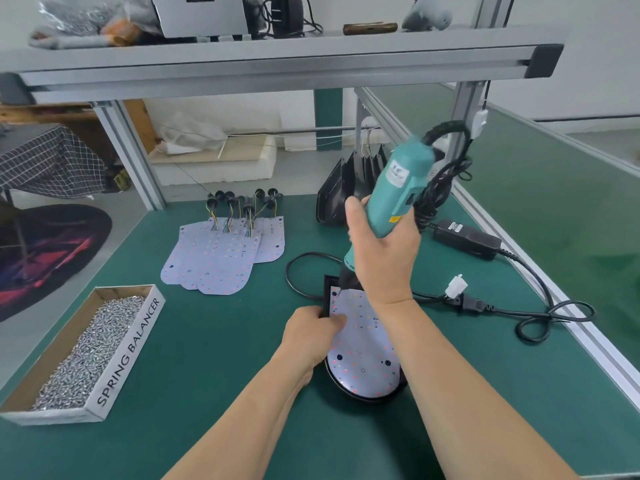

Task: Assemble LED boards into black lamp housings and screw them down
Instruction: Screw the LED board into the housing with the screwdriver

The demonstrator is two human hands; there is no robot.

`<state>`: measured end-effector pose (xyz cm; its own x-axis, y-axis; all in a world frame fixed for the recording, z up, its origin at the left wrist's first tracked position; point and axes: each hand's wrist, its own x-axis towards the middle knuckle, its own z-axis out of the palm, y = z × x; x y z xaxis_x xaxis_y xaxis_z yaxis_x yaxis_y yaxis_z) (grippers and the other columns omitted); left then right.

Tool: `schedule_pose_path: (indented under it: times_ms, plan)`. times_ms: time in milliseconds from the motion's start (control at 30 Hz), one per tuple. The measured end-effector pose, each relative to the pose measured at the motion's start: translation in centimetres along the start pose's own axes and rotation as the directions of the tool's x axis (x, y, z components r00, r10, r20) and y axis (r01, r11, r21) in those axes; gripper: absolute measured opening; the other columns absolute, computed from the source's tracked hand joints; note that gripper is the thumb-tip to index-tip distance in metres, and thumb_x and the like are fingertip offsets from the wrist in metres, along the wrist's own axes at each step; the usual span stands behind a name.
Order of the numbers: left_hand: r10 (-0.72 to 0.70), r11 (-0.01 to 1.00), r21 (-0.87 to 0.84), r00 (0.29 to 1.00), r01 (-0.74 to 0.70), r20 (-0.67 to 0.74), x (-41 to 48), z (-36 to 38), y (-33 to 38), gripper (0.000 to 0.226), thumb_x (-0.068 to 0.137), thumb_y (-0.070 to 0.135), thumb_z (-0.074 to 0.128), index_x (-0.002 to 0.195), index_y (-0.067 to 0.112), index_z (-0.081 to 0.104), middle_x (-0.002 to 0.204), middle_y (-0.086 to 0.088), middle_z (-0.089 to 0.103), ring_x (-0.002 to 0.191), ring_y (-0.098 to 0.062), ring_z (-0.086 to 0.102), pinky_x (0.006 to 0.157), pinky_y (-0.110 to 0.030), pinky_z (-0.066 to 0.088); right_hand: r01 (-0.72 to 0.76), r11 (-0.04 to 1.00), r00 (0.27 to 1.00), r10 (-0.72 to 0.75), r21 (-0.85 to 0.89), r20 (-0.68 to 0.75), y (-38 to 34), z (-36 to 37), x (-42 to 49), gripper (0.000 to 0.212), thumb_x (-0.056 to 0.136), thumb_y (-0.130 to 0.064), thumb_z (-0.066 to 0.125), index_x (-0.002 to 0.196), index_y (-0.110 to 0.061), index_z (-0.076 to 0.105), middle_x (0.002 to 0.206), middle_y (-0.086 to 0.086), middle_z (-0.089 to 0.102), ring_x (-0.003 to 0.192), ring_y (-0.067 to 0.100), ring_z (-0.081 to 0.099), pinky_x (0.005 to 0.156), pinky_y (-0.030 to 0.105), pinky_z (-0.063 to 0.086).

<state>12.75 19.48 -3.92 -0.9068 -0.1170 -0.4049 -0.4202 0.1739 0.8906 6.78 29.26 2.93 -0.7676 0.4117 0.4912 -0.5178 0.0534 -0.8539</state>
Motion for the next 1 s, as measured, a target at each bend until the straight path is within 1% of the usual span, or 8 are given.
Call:
schedule_pose_path:
  times_ms: [133, 300, 400, 500, 600, 700, 833, 1000]
  plan:
    - [-0.007, 0.999, -0.038, 1.0, 0.006, -0.028, -0.3, 0.1, -0.1, 0.057, 0.063, 0.031, 0.061, 0.098, -0.013, 0.064, 0.091, -0.02, 0.073, 0.075, -0.023, 0.057, 0.076, -0.036, 0.046, 0.042, 0.999, 0.994, -0.043, -0.02, -0.098, -2.2, -2.9, 2.8, 0.026, 0.082, -0.043, 0.076, 0.087, -0.023, 0.059, 0.076, 0.008, 0.067, 0.07, 0.038, 0.065, 0.07, 0.056, 0.055]
    - [-0.002, 0.992, -0.127, 0.999, -0.004, -0.048, -0.5, -1.1, -0.3, 0.051, 0.061, 0.026, 0.063, 0.096, -0.01, 0.069, 0.098, -0.021, 0.076, 0.088, -0.035, 0.074, 0.088, -0.05, 0.057, 0.04, 0.998, 0.973, -0.049, -0.041, -0.227, -3.5, -9.0, 4.8, 0.026, 0.082, -0.039, 0.078, 0.092, -0.029, 0.055, 0.079, -0.004, 0.07, 0.066, 0.027, 0.067, 0.067, 0.048, 0.058]
    - [-0.005, 0.985, -0.169, 0.994, -0.013, -0.108, -0.4, -2.6, -1.0, 0.033, 0.072, 0.021, 0.071, 0.094, -0.004, 0.072, 0.092, -0.017, 0.078, 0.088, -0.035, 0.075, 0.086, -0.053, 0.057, -0.098, 0.993, 0.963, 0.112, 0.072, -0.244, -2.8, -12.7, 5.0, 0.028, 0.081, -0.034, 0.076, 0.092, -0.024, 0.051, 0.062, -0.01, 0.06, 0.05, 0.015, 0.056, 0.052, 0.029, 0.049]
    - [-0.006, 0.97, -0.24, 0.99, -0.028, -0.139, 0.1, -4.1, -1.8, 0.01, 0.094, 0.009, 0.063, 0.095, 0.004, 0.072, 0.085, -0.007, 0.079, 0.079, -0.026, 0.077, 0.072, -0.038, 0.06, -0.341, 0.937, 0.918, 0.349, 0.075, -0.188, -0.6, -16.2, 4.3, 0.024, 0.086, -0.031, 0.075, 0.091, -0.023, 0.052, 0.054, -0.008, 0.058, 0.049, 0.013, 0.054, 0.049, 0.024, 0.046]
    - [-0.012, 0.965, -0.261, 0.989, -0.027, -0.146, 0.4, -4.6, -2.0, 0.011, 0.096, 0.008, 0.06, 0.098, 0.005, 0.071, 0.084, -0.005, 0.079, 0.072, -0.021, 0.076, 0.062, -0.03, 0.057, -0.544, 0.838, 0.837, 0.537, -0.051, -0.106, 2.1, -18.6, 2.9, 0.022, 0.09, -0.027, 0.074, 0.097, -0.019, 0.055, 0.064, 0.003, 0.062, 0.051, 0.014, 0.056, 0.048, 0.025, 0.046]
    - [-0.007, 0.973, -0.231, 0.989, -0.028, -0.146, 0.1, -4.2, -1.9, 0.014, 0.097, 0.01, 0.06, 0.103, 0.002, 0.071, 0.093, -0.01, 0.079, 0.086, -0.029, 0.076, 0.076, -0.037, 0.059, -0.644, 0.721, 0.76, 0.642, -0.256, -0.1, 4.1, -18.9, 1.2, 0.03, 0.088, -0.034, 0.075, 0.102, -0.015, 0.057, 0.082, 0.011, 0.067, 0.054, 0.019, 0.059, 0.052, 0.03, 0.048]
    - [0.008, 0.985, -0.17, 0.986, -0.037, -0.169, -0.3, -3.3, -1.7, 0.016, 0.096, 0.011, 0.06, 0.1, -0.001, 0.071, 0.099, -0.014, 0.077, 0.099, -0.037, 0.072, 0.093, -0.052, 0.056, -0.508, 0.647, 0.836, 0.529, -0.569, -0.145, 4.8, -17.4, 0.7, 0.036, 0.085, -0.044, 0.072, 0.096, -0.02, 0.049, 0.097, 0.005, 0.064, 0.077, 0.021, 0.063, 0.065, 0.036, 0.046]
    - [0.007, 0.984, -0.171, 0.982, -0.04, -0.19, -0.3, -3.0, -1.6, 0.015, 0.096, 0.012, 0.061, 0.099, 0.002, 0.071, 0.098, -0.013, 0.078, 0.101, -0.039, 0.071, 0.095, -0.055, 0.055, -0.227, 0.537, 0.951, 0.304, -0.813, -0.065, 5.5, -15.5, -0.8, 0.058, 0.088, -0.032, 0.071, 0.135, -0.009, 0.047, 0.127, 0.009, 0.047, 0.117, 0.034, 0.05, 0.094, 0.045, 0.042]
